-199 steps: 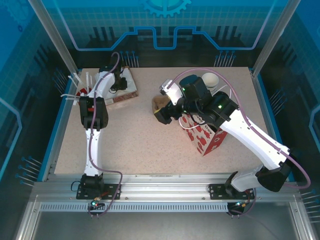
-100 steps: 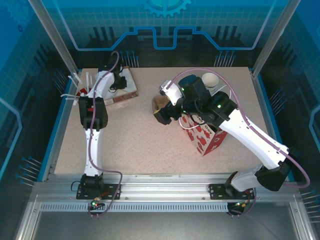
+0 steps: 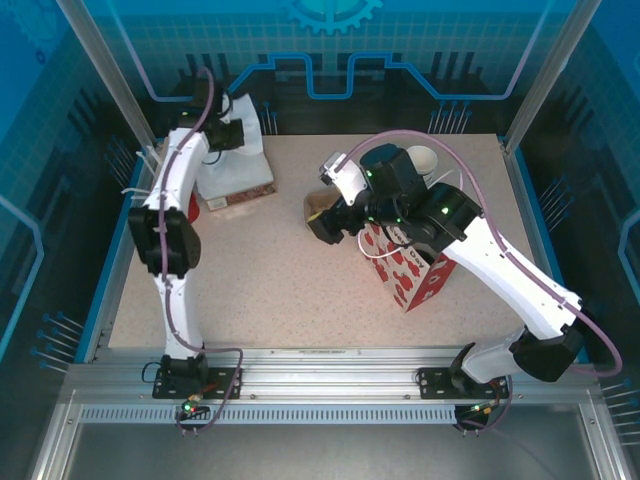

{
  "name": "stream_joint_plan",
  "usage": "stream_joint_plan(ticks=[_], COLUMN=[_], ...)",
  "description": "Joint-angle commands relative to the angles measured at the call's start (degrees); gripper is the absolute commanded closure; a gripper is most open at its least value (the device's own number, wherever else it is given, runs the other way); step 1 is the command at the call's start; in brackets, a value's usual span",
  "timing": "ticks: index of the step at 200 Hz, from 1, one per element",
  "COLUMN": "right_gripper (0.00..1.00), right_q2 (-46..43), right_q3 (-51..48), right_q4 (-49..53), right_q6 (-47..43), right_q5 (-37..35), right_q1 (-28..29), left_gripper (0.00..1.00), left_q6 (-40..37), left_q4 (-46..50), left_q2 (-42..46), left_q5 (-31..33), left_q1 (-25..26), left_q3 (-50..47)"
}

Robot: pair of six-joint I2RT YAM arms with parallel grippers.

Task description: Pack the takeout coffee

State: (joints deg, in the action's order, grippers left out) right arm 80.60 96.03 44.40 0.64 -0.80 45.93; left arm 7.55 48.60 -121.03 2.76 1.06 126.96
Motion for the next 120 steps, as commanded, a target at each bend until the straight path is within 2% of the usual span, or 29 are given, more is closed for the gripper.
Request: stream_joint_plan(ticks=[1,34,56,85,120], right_gripper=[0.07,0.09,0.09,0.09,0.10], right_q2=[-2.27,-3.06,-1.58,1.79,6.57], right_q3=[3.81,6.53,7.72,11.16,16.16], right_q4=[1.41,-2.08,-5.76,-8.64,-8.62], right_q6=[2.66,11.01,18.03,24.53,28.83], right_q5=[0.80,9.00,13.14,14.42,11.62], right_q1=[-1.76,-6.20,-8.59,-9.80,-11.36], left_gripper=[1.00,1.00,1.00,1.00,1.00], left_q6=[3.14,11.60,17.82,21.78,25.45], left_q4=[-5.51,-24.13,-36.66,-42.92,-48.23], left_q2=[11.14,30.97,41.96,49.42,54.04], left_q5=[-6.09,-11.53,-11.92,-10.06,-8.31], left_q1=[1.06,5.10,9.94,16.86,23.32], left_q3=[-6.80,-30.07,-43.31,-52.68,-60.29])
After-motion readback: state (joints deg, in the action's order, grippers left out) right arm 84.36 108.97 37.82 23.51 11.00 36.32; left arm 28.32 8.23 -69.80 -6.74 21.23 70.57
